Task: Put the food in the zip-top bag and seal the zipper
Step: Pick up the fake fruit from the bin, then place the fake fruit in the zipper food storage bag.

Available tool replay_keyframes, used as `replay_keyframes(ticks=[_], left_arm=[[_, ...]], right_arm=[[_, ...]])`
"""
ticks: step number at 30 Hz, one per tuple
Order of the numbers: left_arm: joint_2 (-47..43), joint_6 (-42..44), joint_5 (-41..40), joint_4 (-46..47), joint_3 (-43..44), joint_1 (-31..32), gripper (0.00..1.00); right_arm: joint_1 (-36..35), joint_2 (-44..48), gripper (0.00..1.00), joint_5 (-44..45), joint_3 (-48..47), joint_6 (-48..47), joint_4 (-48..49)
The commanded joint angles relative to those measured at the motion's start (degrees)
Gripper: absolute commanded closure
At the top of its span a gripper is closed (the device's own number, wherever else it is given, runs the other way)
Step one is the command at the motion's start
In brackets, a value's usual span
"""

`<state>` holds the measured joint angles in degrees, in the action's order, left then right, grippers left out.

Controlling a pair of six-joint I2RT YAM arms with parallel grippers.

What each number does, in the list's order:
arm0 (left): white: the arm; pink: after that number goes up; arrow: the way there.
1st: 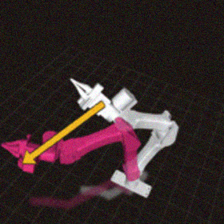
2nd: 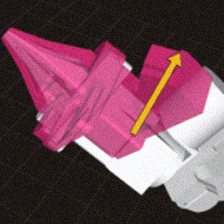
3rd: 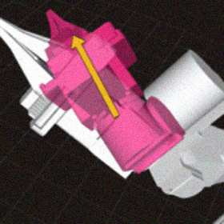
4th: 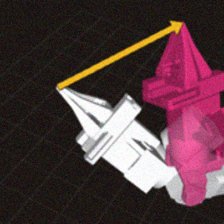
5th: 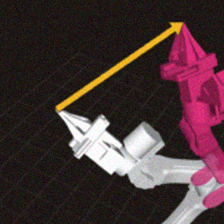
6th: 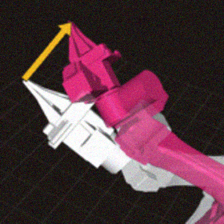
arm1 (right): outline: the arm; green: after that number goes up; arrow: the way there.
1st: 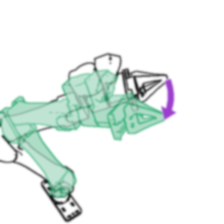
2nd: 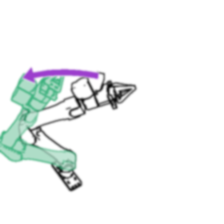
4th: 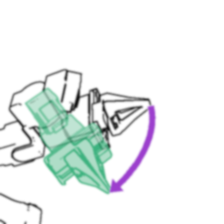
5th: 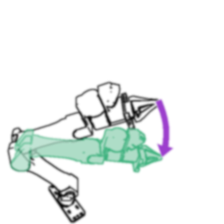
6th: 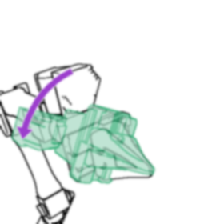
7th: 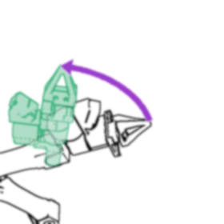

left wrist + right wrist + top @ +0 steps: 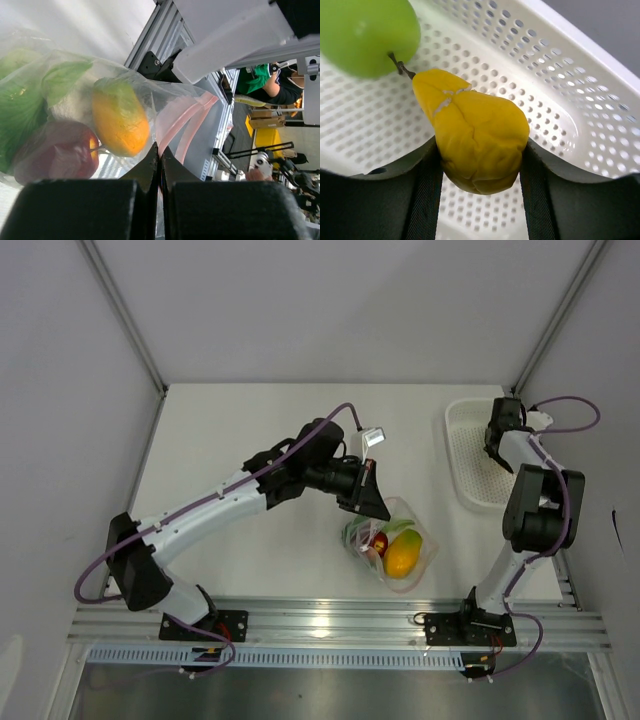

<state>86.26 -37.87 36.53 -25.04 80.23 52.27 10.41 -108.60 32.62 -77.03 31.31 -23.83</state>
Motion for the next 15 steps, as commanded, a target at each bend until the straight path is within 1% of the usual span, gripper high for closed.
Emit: replay_keyframes(ticks=[1, 5, 6, 7, 9, 10, 11, 12, 13, 14, 15], left_arm=[[-0.74, 1.30, -1.11, -0.10, 3.27, 0.29, 0.99], [-1.70, 1.57, -1.64, -0.80, 3.18, 0.29, 0.99], [-1.88, 1.57, -1.64, -0.89, 3.10, 0.29, 0.99], [-2.32, 1.48, -1.73, -0.89, 2.92, 0.29, 0.99], [-2.76, 1.48, -1.82, -0.98, 2.57, 0.29, 0.99], [-3.02, 1.48, -1.90, -0.89, 2.31, 0.29, 0.99], [-3.29, 1.48, -1.99, -0.98, 2.13, 0.29, 0.99], [-3.38, 1.39, -2.08, -0.98, 1.95, 0.29, 0.99], [-3.64, 1.39, -2.08, -0.80, 1.69, 0.29, 0.99], [-3.90, 1.39, -2.17, -0.80, 1.34, 0.29, 0.99], [-3.99, 1.39, -2.26, -0.72, 1.34, 0.29, 0.99]], right_arm=[[-1.88, 11.79, 0.87, -0.01, 1.01, 0.51, -1.82], [-6.44, 22.26, 0.88, -3.17, 3.64, -0.72, -5.25], [-7.42, 24.72, 0.88, -5.96, 4.86, -1.07, -6.91], [-8.30, 29.45, 0.88, -7.90, 5.31, -1.68, -7.71], [-12.07, 34.48, 0.88, -11.86, 6.63, -2.65, -9.64], [-13.39, 36.94, 0.88, -16.32, 6.81, -4.14, -10.35], [-16.01, 41.75, 0.88, -18.88, 6.98, -4.67, -11.40], [-17.34, 44.06, 0.88, -21.61, 7.07, -5.29, -11.50], [-19.01, 46.09, 0.88, -26.77, 7.25, -6.77, -11.67], [-20.86, 47.93, 0.88, -28.04, 6.90, -6.96, -12.63], [-24.35, 50.91, 0.89, -28.83, 6.29, -7.05, -15.34]])
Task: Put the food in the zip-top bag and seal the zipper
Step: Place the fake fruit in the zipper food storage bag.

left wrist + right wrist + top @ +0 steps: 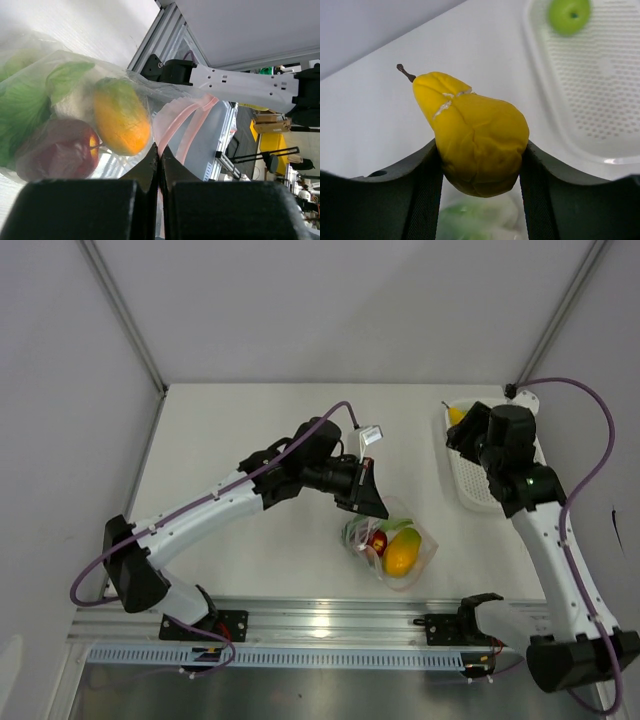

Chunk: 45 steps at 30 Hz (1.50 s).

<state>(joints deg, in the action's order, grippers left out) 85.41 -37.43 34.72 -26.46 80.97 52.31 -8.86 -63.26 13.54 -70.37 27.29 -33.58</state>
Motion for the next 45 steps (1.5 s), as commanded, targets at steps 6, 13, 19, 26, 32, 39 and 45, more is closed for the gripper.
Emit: replay_keyframes(ticks=[6, 13, 19, 26, 32, 39, 45], left_arm=[[-3.84, 0.87, -0.97, 0.71, -0.20, 0.24, 1.00], [-4.11, 1.39, -1.85, 0.00, -0.20, 0.24, 0.99], [-3.58, 0.87, -1.58, 0.09, 0.32, 0.24, 1.00], [-3.23, 1.22, -2.20, -0.61, 1.38, 0.33, 0.99], [-3.23, 1.04, -2.20, -0.70, 1.47, 0.33, 0.99], [-3.58, 1.04, -2.38, -0.88, 1.47, 0.33, 0.99], [-4.28, 1.31, -2.46, -1.23, 1.39, 0.24, 0.99]], right_arm=[[-14.51, 16.66, 0.89, -21.60, -1.79, -1.63, -11.06], [-20.49, 27.11, 0.89, -35.24, 4.36, 1.98, -11.07], [-20.67, 31.54, 0.89, -49.11, 7.53, 3.30, -9.56], [-20.58, 31.10, 0.88, -54.46, 9.97, 2.41, -14.77], [-20.67, 30.14, 0.87, -57.48, 11.75, 1.28, -18.95], [-20.84, 23.72, 0.87, -46.96, 13.67, -1.28, -24.25], [-21.02, 19.06, 0.87, -38.51, 14.73, -1.10, -25.21]])
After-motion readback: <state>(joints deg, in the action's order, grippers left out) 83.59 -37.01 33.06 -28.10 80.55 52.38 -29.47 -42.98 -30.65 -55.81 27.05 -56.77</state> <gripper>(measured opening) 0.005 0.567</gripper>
